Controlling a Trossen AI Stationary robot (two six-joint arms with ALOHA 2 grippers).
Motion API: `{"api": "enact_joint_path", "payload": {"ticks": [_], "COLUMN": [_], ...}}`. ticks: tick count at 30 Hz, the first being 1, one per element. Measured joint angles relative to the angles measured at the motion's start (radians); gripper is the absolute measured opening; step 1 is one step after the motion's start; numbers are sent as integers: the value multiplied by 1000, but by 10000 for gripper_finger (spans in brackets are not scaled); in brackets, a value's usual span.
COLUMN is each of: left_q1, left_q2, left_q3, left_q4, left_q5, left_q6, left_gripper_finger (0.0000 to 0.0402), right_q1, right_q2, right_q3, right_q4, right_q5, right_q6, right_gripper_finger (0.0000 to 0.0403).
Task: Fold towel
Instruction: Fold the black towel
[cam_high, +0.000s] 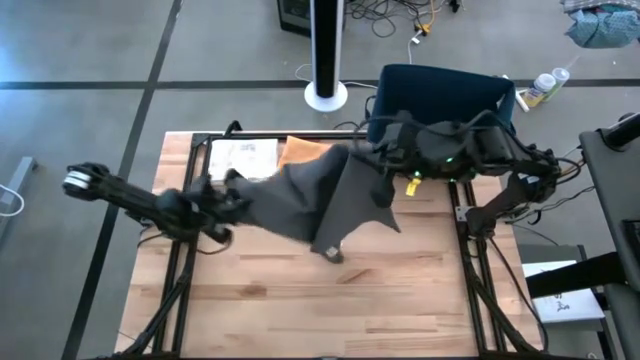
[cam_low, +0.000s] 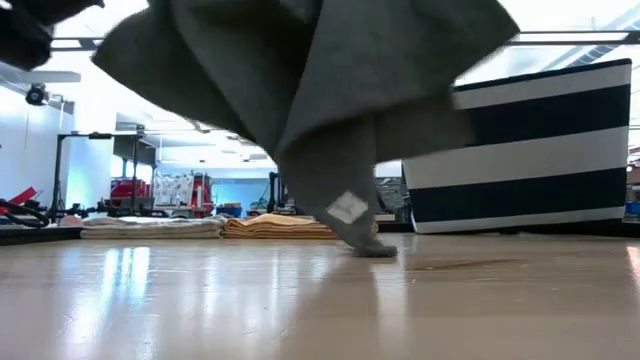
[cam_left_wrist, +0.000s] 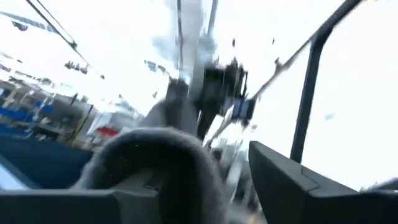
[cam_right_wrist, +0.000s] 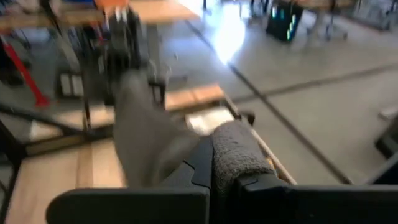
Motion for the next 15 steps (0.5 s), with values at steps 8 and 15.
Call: {"api": "enact_joint_path", "payload": {"ticks": [8,15], "left_q1": [21,22], "left_q2": [-387,-432], "left_q3": [-109,-183], "left_q4": [-297,-480], "left_q5": [-117,-239], "left_q6": [-151,-532], "left_gripper_finger": [164,201], "right_q1": [0,0], "right_q2": [10,10], "right_q3": [-99,-163], "right_q4": [-90,-79], "right_q5": [0,0], "right_q6": [142,171], "right_gripper_finger": [0,0]}}
